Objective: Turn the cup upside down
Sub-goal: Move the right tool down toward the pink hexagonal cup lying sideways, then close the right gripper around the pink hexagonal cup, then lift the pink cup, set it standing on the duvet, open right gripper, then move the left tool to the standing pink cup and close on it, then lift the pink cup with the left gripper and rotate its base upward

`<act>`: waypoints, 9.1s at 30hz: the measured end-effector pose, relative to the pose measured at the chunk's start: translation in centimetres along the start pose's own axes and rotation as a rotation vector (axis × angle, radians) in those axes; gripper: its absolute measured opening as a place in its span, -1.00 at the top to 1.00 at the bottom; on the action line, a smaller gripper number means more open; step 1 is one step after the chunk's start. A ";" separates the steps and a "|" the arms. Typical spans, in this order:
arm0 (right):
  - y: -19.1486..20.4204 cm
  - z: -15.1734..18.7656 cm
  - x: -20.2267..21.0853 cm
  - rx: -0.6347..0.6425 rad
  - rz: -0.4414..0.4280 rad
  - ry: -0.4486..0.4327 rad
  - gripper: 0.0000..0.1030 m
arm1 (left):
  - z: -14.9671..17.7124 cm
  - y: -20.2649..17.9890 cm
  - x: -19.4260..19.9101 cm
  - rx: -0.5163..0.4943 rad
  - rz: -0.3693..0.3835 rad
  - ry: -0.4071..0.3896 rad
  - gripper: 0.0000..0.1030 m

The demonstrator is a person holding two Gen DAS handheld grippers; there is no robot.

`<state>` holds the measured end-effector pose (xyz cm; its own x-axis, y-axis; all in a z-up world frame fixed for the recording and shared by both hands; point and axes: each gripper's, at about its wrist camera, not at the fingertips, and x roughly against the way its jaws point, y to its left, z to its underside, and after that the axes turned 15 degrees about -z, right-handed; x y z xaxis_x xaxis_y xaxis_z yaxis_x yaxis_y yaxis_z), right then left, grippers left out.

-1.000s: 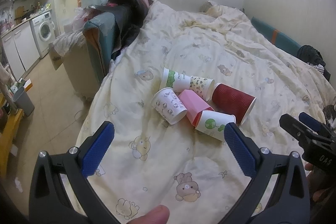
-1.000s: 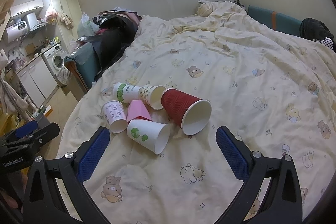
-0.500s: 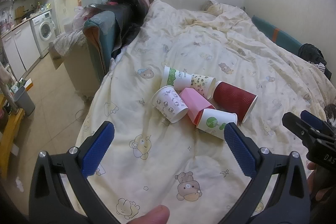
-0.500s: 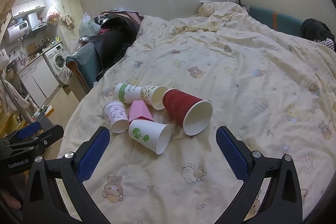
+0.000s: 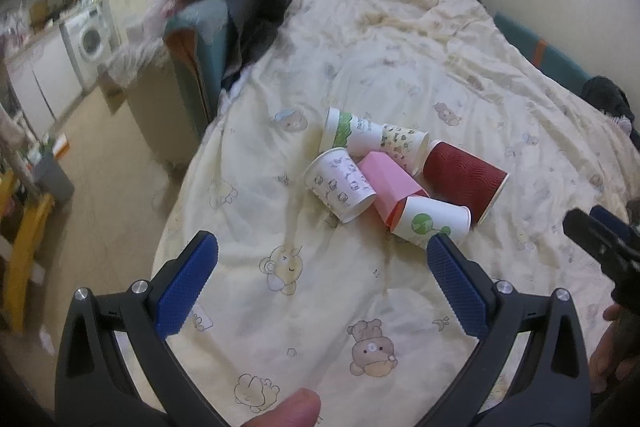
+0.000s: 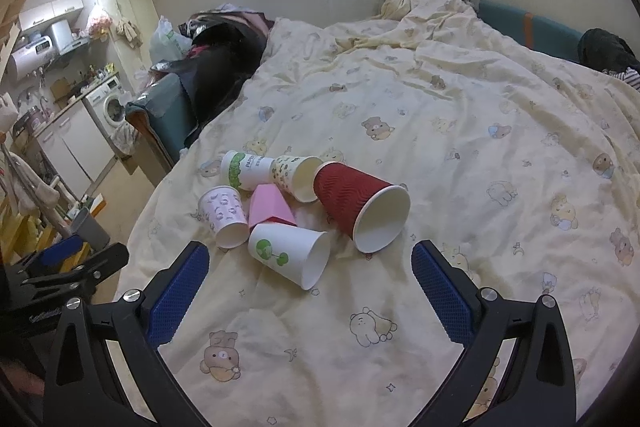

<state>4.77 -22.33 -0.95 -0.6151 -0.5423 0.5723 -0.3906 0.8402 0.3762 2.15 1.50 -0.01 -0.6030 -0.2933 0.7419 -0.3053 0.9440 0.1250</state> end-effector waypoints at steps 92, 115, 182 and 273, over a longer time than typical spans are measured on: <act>0.8 4.1 -4.1 -0.329 -0.322 0.500 -0.23 | 6.1 2.4 0.9 -0.010 -0.009 0.313 -1.00; -2.3 12.8 -9.0 -0.522 -0.239 0.523 -0.24 | 8.9 2.6 -2.7 0.004 -0.074 0.378 -1.00; -5.3 6.2 6.0 -0.233 0.037 0.086 -0.99 | 4.8 -4.1 -1.8 -0.071 0.041 0.422 -1.00; 1.8 10.2 -3.0 -0.174 -0.329 0.411 -0.99 | 4.0 -5.1 -0.1 -0.072 0.276 0.423 -0.01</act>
<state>-1.04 -19.11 -9.46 -0.1478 -0.7639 0.6282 -0.3767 0.6308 0.6784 0.79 -3.93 -3.37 -0.2983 0.0411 0.9536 -0.1163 0.9901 -0.0791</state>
